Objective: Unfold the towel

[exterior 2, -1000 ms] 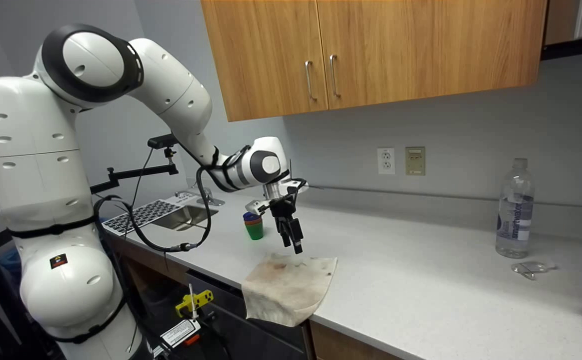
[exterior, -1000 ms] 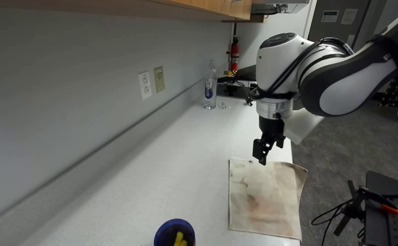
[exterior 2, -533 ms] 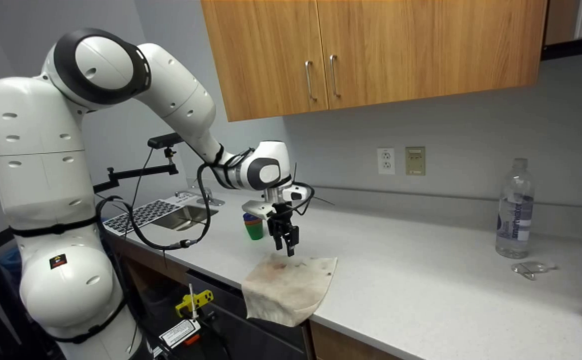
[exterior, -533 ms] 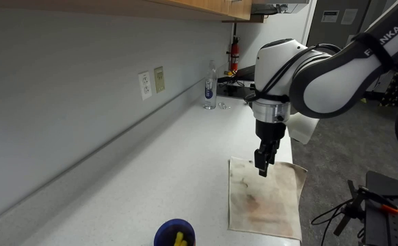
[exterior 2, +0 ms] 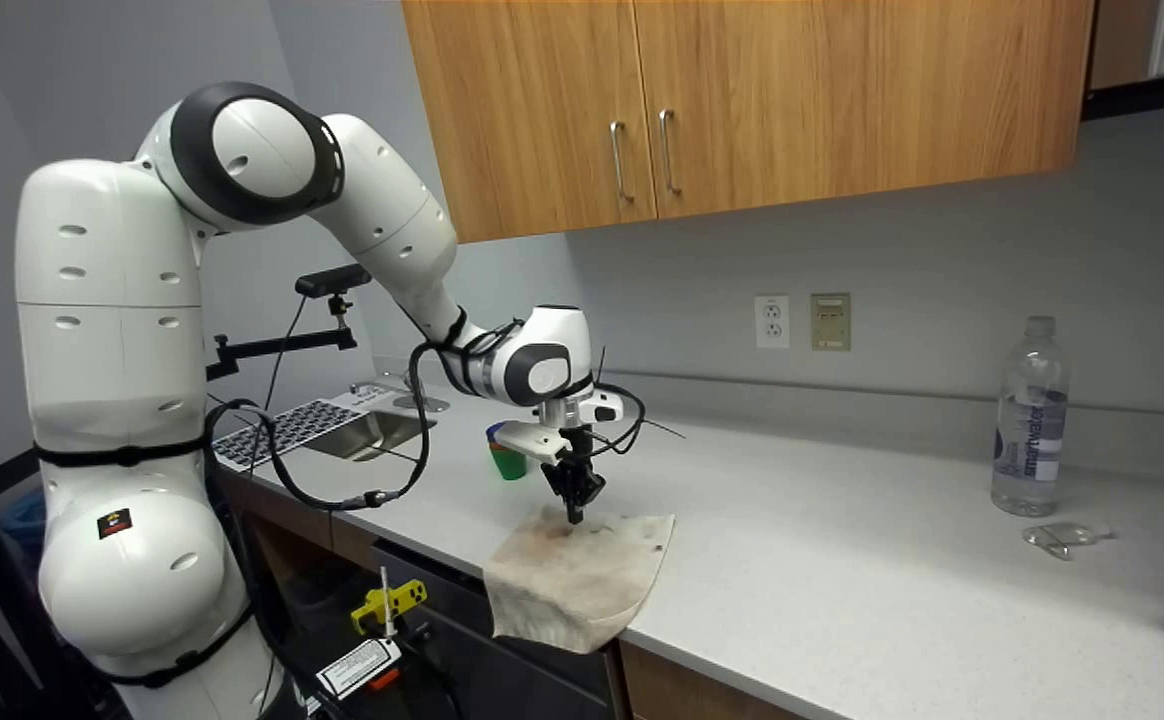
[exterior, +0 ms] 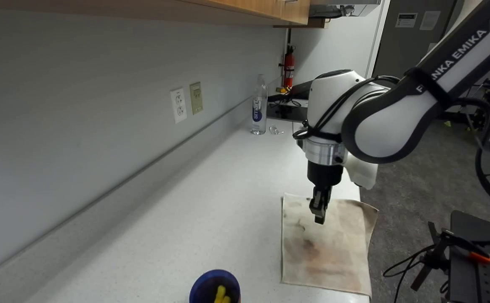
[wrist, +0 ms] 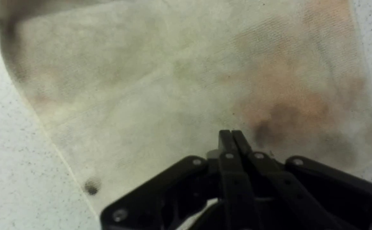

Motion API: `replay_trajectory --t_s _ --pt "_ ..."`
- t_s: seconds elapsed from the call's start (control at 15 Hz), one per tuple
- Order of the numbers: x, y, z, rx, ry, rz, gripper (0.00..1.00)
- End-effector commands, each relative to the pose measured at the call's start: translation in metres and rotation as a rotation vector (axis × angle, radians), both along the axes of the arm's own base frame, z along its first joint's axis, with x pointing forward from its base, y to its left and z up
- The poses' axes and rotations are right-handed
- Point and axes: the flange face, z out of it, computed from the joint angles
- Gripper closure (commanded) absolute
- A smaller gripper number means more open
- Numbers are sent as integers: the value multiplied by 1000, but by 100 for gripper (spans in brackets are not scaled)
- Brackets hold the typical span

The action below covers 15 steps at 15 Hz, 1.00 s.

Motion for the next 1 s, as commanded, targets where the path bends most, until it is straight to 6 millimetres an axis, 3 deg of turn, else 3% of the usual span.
replay_trajectory --t_s 0.0,0.47,0.93 --pt "17 6 -24 37 -2 16 100" --pt "30 7 -51 35 -10 7 100" --pt "60 3 -54 56 -48 -40 100"
